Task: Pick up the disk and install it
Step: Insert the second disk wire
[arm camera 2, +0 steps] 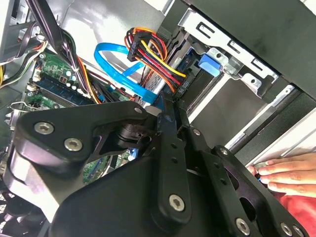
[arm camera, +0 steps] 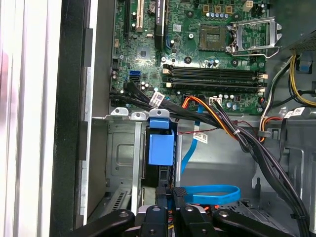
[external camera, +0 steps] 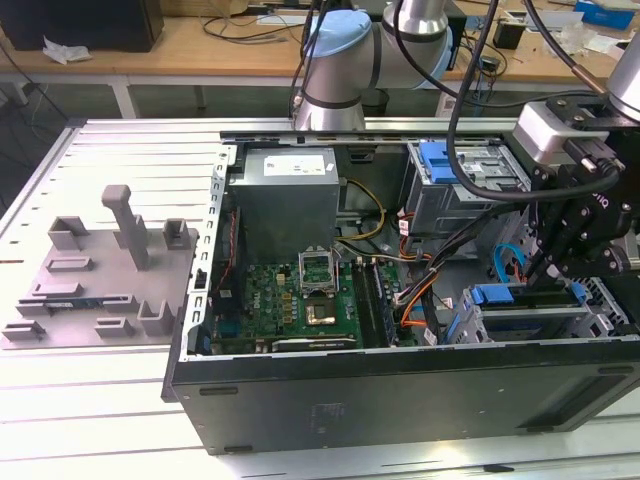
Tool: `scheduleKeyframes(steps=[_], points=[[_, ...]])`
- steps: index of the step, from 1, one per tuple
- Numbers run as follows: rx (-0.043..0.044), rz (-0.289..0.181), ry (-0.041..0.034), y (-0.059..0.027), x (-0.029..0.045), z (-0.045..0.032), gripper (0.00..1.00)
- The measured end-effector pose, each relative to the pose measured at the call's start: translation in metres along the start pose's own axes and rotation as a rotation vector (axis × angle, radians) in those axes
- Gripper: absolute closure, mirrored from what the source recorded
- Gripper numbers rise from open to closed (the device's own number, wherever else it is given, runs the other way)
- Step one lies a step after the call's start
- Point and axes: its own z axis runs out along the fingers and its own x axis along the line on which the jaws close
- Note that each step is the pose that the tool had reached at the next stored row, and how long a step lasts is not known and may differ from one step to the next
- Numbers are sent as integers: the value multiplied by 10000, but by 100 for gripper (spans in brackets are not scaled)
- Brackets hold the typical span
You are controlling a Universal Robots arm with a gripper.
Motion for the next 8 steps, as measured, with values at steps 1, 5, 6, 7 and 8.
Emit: scheduleKeyframes(steps=[1,5,6,7,8], points=[[0,0,8,0,0,0,84],[-2,1,32,0,0,1,84],[-1,1,34,0,0,1,84],[-1,1,36,0,0,1,84],[-2,1,37,0,-1,3,84]])
